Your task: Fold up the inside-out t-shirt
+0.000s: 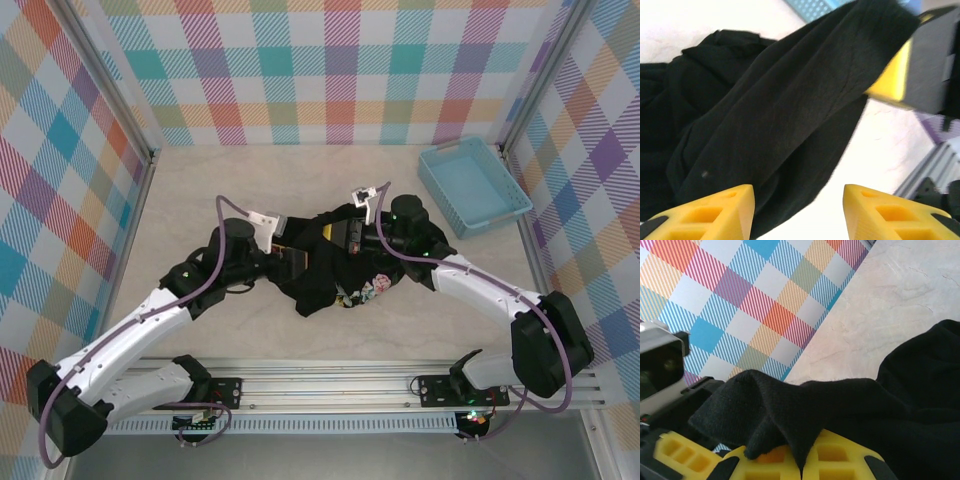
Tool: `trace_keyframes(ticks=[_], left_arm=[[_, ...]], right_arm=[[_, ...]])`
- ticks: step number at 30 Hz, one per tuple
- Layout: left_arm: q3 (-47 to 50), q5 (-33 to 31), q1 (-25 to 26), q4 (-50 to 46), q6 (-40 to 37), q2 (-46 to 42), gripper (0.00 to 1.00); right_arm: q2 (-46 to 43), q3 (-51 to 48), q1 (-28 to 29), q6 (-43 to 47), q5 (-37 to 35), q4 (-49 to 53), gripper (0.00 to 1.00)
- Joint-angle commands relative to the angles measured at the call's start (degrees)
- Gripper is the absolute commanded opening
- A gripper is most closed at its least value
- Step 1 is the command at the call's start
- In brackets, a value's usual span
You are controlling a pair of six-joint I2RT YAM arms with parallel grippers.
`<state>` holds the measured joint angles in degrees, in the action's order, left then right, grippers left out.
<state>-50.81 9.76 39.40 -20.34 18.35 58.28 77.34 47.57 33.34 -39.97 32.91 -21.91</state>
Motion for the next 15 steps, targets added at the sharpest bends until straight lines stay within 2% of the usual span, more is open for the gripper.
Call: trace_keyframes(ticks=[1, 4, 6, 7, 9, 11, 13, 15], left_arm=[[-1.8, -9.2, 1.1, -4.0, -2.2, 2.0, 0.52], [-2.6, -10.7, 1.1, -2.3, -3.8, 5.2, 0.53], [-3.2, -9.9, 1.1, 0.3, -4.2, 8.2, 0.50], [-3.7, -8.7, 0.9, 1.8, -4.3, 9.7, 0.43], [-5.0, -4.7, 0.2, 3.5, -3.6, 11.3, 0.21], [-5.2, 2.4, -1.8, 6.9, -2.3, 10.4, 0.03], [-3.7, 15.0, -5.5, 11.5, 1.2, 7.9, 0.00], [-2.3, 29.3, -9.3, 17.5, 5.5, 6.0, 0.00]], right_arm=[[-0.1, 0.5, -0.5, -1.0, 1.3, -2.8, 0.00], [-0.6, 0.1, -0.6, -1.1, 2.1, -3.5, 0.00], [-1.2, -0.3, -0.6, -0.6, 3.0, -4.1, 0.00], [-1.5, -0.4, -0.6, 0.1, 3.6, -3.9, 0.00], [-3.0, -0.1, -0.8, 3.7, 4.3, -0.3, 0.00], [-5.2, 0.7, -1.1, 11.7, 3.0, 8.4, 0.00], [-7.5, 2.4, -1.3, 20.9, -1.3, 20.0, 0.00], [-8.3, 4.7, -1.4, 25.8, -8.4, 28.7, 0.02]])
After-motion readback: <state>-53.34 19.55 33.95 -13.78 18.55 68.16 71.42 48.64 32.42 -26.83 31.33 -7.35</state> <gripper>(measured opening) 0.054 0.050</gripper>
